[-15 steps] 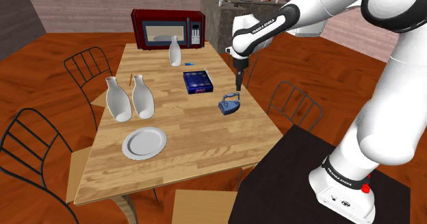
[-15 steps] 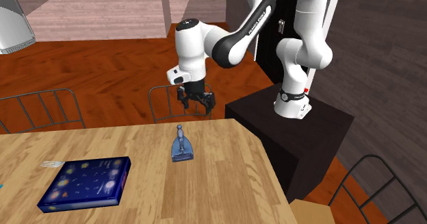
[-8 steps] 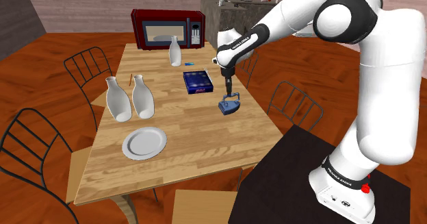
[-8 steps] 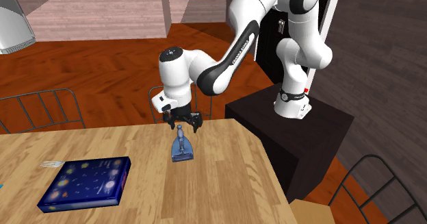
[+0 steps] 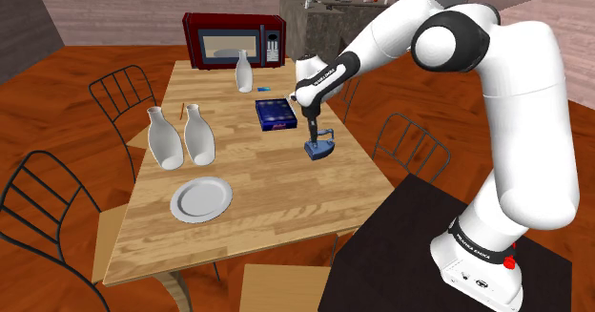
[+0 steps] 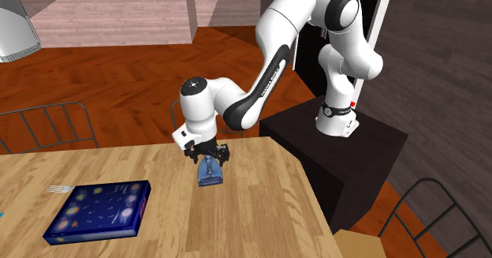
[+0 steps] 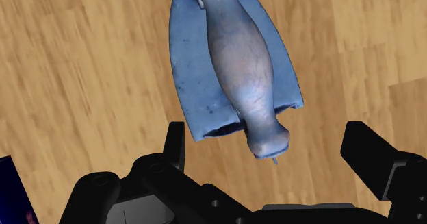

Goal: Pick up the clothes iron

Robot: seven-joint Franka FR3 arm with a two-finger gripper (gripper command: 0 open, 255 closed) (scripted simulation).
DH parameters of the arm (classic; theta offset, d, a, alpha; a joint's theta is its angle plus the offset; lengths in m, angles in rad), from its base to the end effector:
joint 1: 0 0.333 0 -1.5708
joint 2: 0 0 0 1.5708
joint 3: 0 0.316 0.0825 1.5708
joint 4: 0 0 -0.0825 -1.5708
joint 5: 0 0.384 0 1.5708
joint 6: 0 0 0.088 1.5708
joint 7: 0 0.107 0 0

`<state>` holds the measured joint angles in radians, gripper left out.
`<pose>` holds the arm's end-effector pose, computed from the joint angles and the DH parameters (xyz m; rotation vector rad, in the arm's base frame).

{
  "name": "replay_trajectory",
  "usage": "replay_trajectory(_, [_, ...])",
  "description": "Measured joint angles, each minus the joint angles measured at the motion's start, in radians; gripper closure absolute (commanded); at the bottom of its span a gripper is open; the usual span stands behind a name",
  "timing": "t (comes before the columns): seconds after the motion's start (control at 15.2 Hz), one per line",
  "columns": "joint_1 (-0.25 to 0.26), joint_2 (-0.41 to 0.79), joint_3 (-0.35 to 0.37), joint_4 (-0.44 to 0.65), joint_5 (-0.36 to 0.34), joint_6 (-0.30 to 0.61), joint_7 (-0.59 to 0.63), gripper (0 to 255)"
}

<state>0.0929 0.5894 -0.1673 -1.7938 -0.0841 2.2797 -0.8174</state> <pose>0.6442 -0.0428 0.2172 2.7806 1.2156 -0.2356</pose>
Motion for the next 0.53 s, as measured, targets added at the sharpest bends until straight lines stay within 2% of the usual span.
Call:
replay_trajectory(0.13, [-0.001,0.017,0.001,0.002,0.001,0.015,0.001,0])
replay_trajectory(0.2, [-0.002,0.022,0.001,0.003,0.001,0.019,0.001,255])
replay_trajectory(0.53, [-0.002,0.027,0.002,0.004,0.002,0.023,0.002,255])
